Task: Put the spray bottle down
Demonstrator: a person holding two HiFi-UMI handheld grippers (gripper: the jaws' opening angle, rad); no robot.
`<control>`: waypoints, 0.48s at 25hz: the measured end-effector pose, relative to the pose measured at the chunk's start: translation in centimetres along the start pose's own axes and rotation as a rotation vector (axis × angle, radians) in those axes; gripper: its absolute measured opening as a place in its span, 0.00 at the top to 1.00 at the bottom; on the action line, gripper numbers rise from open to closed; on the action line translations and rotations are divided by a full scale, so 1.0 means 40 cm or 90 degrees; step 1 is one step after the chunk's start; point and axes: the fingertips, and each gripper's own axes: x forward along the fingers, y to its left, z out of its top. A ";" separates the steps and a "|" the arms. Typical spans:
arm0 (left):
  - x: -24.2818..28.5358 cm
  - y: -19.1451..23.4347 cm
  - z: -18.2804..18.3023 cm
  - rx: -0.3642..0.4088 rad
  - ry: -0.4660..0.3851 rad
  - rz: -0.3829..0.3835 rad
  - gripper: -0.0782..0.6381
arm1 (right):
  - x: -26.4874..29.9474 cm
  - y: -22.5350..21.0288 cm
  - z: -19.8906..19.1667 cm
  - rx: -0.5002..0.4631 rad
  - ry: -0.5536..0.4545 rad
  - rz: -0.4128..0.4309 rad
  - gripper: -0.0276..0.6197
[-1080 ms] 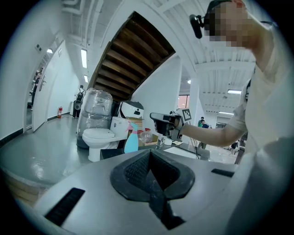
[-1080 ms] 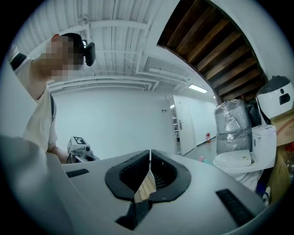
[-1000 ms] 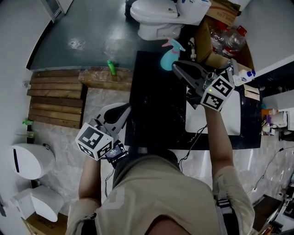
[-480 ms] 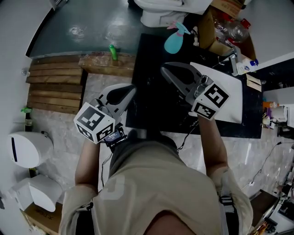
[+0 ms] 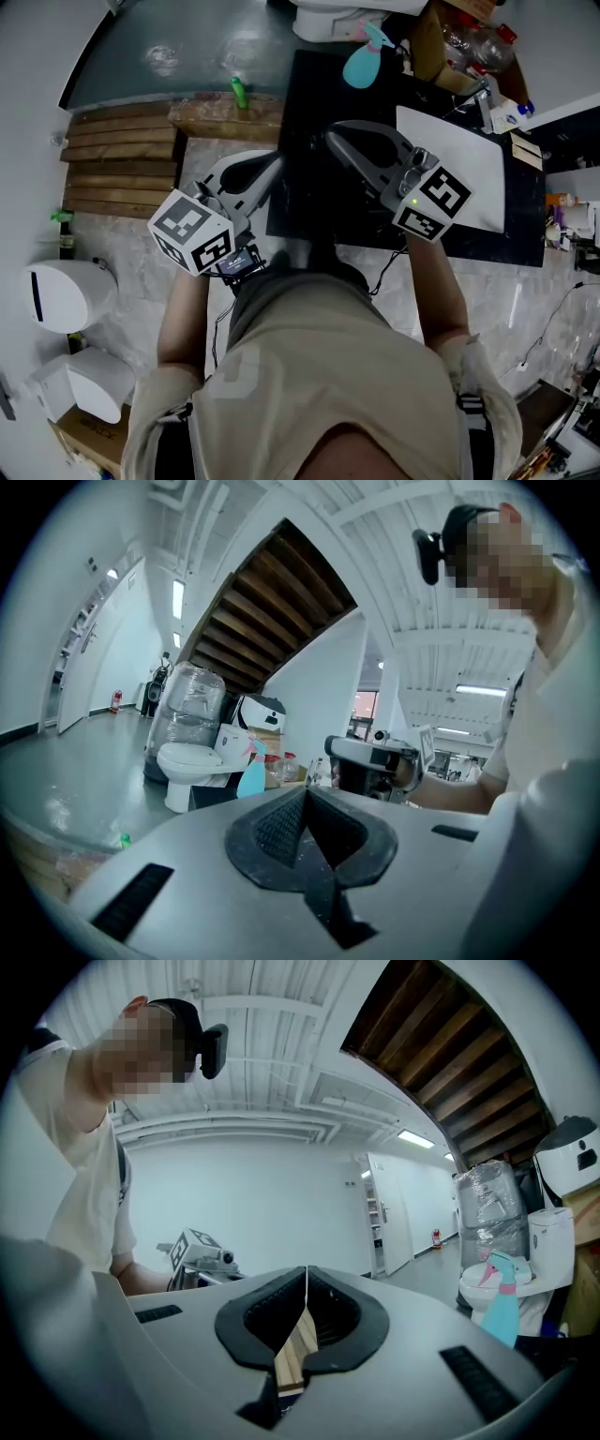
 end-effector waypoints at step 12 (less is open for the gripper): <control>-0.011 -0.049 -0.001 0.013 0.009 -0.030 0.88 | -0.042 0.041 0.033 -0.034 -0.018 -0.025 0.92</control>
